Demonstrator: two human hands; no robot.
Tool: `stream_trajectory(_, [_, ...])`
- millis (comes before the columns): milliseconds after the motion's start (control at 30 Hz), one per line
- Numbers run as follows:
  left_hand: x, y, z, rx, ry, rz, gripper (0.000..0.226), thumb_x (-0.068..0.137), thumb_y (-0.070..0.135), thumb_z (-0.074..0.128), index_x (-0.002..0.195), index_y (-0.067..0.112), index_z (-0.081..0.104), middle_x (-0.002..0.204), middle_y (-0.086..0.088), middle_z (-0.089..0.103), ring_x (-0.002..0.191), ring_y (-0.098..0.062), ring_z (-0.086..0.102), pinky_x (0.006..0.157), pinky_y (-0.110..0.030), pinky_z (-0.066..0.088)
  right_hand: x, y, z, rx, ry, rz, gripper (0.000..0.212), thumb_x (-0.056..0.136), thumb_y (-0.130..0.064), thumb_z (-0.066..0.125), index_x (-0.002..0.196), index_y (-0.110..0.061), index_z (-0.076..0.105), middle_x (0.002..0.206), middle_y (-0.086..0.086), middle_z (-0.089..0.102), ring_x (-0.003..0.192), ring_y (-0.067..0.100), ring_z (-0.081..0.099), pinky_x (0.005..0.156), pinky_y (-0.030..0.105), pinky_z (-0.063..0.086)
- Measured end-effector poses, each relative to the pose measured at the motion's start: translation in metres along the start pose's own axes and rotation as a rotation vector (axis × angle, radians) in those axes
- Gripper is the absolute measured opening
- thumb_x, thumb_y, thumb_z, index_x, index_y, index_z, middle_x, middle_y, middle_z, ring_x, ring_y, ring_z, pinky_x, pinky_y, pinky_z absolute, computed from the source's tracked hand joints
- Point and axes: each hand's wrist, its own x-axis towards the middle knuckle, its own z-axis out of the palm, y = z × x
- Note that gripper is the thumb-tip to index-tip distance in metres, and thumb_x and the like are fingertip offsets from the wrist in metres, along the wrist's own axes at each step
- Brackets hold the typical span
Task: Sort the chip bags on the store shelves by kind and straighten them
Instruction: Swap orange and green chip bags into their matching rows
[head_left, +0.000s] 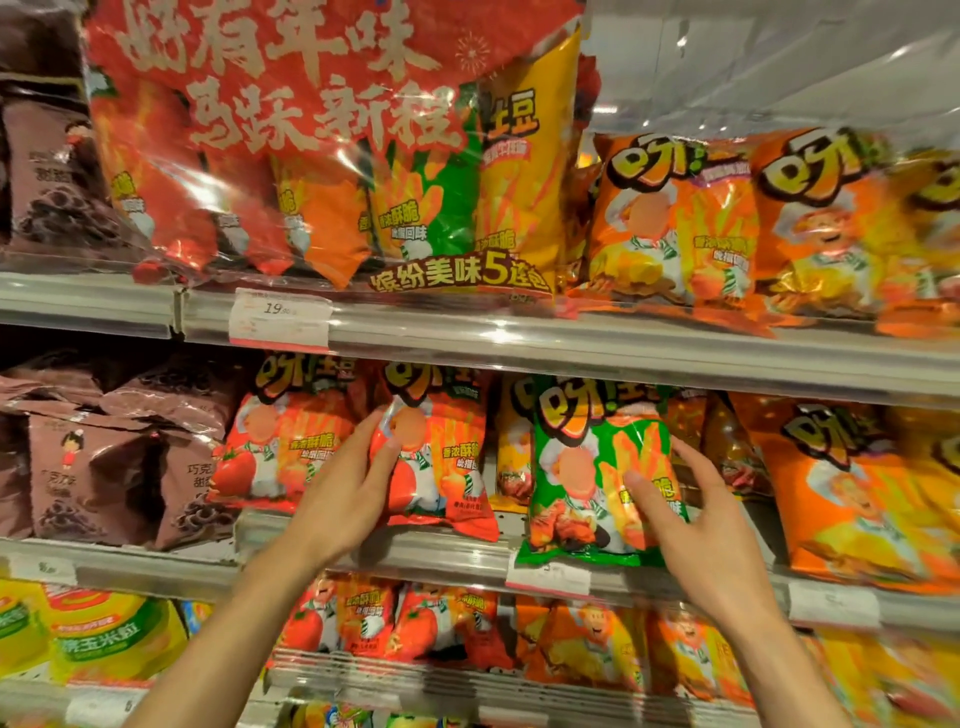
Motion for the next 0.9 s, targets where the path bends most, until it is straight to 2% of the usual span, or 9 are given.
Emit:
stream_trajectory(100, [0.004, 0.002, 0.009, 0.087, -0.015, 0.053, 0.058, 0.103, 0.056, 0.029, 0.155, 0.031, 0.027, 0.154, 0.008, 0.043, 0.139, -0.014, 0.043, 0.112, -0.032, 0.035, 0.001, 0.002, -0.001, 0.015, 0.001, 0.010, 0.067, 0.089, -0.047, 0.067, 0.149, -0.028, 0.043, 0.143, -0.003, 0.055, 0.124, 0.012, 0.050, 0.106, 0.040, 0.043])
stream_trajectory(200, [0.010, -0.004, 0.013, 0.179, 0.035, 0.086, 0.054, 0.106, 0.048, 0.031, 0.153, 0.022, 0.031, 0.149, -0.002, 0.049, 0.134, -0.020, 0.049, 0.105, -0.032, 0.040, 0.002, 0.003, -0.001, 0.007, -0.007, 0.005, 0.068, 0.088, -0.049, 0.066, 0.149, -0.029, 0.043, 0.145, -0.006, 0.052, 0.130, 0.013, 0.047, 0.108, 0.041, 0.041])
stream_trajectory(333, [0.014, -0.011, 0.021, 0.339, 0.111, 0.149, 0.048, 0.107, 0.035, 0.034, 0.148, 0.010, 0.036, 0.123, -0.010, 0.058, 0.108, -0.028, 0.059, 0.089, -0.036, 0.049, 0.005, 0.008, -0.001, -0.016, -0.021, 0.001, 0.070, 0.087, -0.054, 0.064, 0.149, -0.030, 0.042, 0.149, -0.006, 0.050, 0.135, 0.015, 0.045, 0.105, 0.038, 0.039])
stream_trajectory(400, [0.013, -0.012, 0.025, 0.402, 0.157, 0.167, 0.046, 0.108, 0.031, 0.035, 0.149, 0.009, 0.035, 0.122, -0.012, 0.054, 0.106, -0.030, 0.056, 0.087, -0.039, 0.050, 0.005, 0.010, -0.002, -0.015, -0.022, 0.004, 0.070, 0.087, -0.054, 0.064, 0.149, -0.029, 0.042, 0.149, -0.005, 0.050, 0.136, 0.016, 0.045, 0.105, 0.038, 0.039])
stream_trajectory(567, [0.006, 0.003, 0.033, 0.540, 0.295, 0.291, 0.044, 0.105, 0.032, 0.038, 0.143, 0.010, 0.045, 0.135, -0.017, 0.046, 0.121, -0.036, 0.047, 0.098, -0.046, 0.044, 0.006, 0.013, 0.000, 0.001, -0.022, 0.009, 0.068, 0.089, -0.052, 0.064, 0.148, -0.028, 0.043, 0.147, -0.006, 0.052, 0.134, 0.014, 0.046, 0.103, 0.035, 0.039])
stream_trajectory(667, [0.010, 0.010, 0.043, 0.637, 0.233, 0.312, 0.048, 0.104, 0.041, 0.039, 0.143, 0.015, 0.049, 0.143, -0.018, 0.046, 0.136, -0.038, 0.041, 0.113, -0.051, 0.034, 0.004, 0.013, 0.003, 0.002, -0.012, 0.018, 0.067, 0.089, -0.053, 0.063, 0.148, -0.030, 0.042, 0.145, -0.008, 0.052, 0.132, 0.013, 0.047, 0.105, 0.038, 0.040])
stream_trajectory(733, [0.012, 0.007, 0.051, 0.722, 0.172, 0.285, 0.054, 0.104, 0.049, 0.033, 0.146, 0.018, 0.047, 0.149, -0.018, 0.046, 0.143, -0.037, 0.036, 0.121, -0.052, 0.023, 0.003, 0.012, 0.004, 0.005, -0.004, 0.027, 0.064, 0.090, -0.052, 0.063, 0.147, -0.031, 0.043, 0.138, -0.012, 0.052, 0.124, 0.008, 0.047, 0.103, 0.038, 0.041])
stream_trajectory(833, [0.012, 0.001, 0.057, 0.765, 0.122, 0.250, 0.059, 0.103, 0.053, 0.027, 0.149, 0.019, 0.045, 0.151, -0.016, 0.046, 0.146, -0.036, 0.032, 0.122, -0.053, 0.018, 0.001, 0.012, 0.005, 0.025, 0.002, 0.034, 0.063, 0.090, -0.051, 0.064, 0.146, -0.031, 0.044, 0.127, -0.018, 0.049, 0.118, 0.004, 0.044, 0.104, 0.038, 0.041])
stream_trajectory(900, [0.012, 0.000, 0.057, 0.750, 0.112, 0.236, 0.061, 0.103, 0.054, 0.026, 0.150, 0.019, 0.044, 0.152, -0.016, 0.045, 0.148, -0.036, 0.029, 0.123, -0.054, 0.017, -0.001, 0.012, 0.006, 0.037, -0.004, 0.046, 0.064, 0.090, -0.051, 0.063, 0.147, -0.030, 0.043, 0.129, -0.018, 0.047, 0.121, 0.004, 0.043, 0.107, 0.039, 0.041])
